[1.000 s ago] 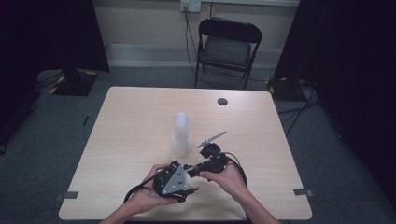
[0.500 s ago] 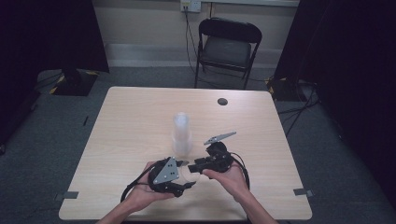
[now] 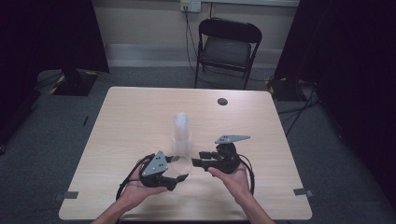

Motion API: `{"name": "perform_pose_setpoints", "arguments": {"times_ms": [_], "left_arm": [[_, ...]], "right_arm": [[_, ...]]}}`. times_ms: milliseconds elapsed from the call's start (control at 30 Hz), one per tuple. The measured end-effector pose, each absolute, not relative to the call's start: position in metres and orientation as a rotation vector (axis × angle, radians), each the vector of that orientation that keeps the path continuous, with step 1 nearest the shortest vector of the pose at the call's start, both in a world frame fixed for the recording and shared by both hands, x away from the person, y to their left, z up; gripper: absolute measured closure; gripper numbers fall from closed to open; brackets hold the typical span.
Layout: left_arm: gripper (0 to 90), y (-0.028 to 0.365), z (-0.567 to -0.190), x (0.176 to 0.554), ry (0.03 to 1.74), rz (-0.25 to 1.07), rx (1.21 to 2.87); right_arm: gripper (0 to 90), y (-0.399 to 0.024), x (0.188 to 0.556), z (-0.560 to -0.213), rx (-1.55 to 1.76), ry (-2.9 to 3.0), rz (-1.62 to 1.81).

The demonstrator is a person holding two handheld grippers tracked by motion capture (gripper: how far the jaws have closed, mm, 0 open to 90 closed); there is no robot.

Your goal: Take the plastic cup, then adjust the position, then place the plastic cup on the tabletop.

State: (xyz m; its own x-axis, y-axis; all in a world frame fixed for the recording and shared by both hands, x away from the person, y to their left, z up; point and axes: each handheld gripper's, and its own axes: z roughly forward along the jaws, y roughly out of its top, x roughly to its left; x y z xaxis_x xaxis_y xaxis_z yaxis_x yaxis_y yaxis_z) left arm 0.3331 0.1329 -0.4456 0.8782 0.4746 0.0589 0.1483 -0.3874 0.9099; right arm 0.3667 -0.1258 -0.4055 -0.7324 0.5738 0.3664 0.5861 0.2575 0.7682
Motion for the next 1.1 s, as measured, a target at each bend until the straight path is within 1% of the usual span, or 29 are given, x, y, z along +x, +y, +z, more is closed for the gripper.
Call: {"name": "perform_pose_setpoints", "arguments": {"times_ms": [67, 367, 533, 733, 933, 1100], "left_arm": [[31.5, 0.136, -0.445, 0.334, 0.462, 0.379, 1.959], [32.0, 0.153, -0.436, 0.341, 0.575, 0.375, 1.83], [32.0, 0.161, -0.433, 0.344, 0.607, 0.382, 1.796], [32.0, 0.175, -0.424, 0.35, 0.64, 0.401, 1.756], [32.0, 0.188, -0.418, 0.356, 0.698, 0.396, 1.682], [32.2, 0.194, -0.414, 0.362, 0.732, 0.407, 1.653]], "right_arm": [[50.1, -0.13, 0.366, -0.406, -1.161, -2.48, -1.548], [49.2, -0.152, 0.361, -0.412, -1.237, -2.481, -1.603], [48.7, -0.162, 0.358, -0.414, -1.264, -2.491, -1.616], [47.2, -0.179, 0.353, -0.42, -1.32, -2.504, -1.601], [45.8, -0.189, 0.348, -0.425, -1.353, -2.519, -1.58], [44.3, -0.194, 0.342, -0.432, -1.374, -2.542, -1.565]]}}
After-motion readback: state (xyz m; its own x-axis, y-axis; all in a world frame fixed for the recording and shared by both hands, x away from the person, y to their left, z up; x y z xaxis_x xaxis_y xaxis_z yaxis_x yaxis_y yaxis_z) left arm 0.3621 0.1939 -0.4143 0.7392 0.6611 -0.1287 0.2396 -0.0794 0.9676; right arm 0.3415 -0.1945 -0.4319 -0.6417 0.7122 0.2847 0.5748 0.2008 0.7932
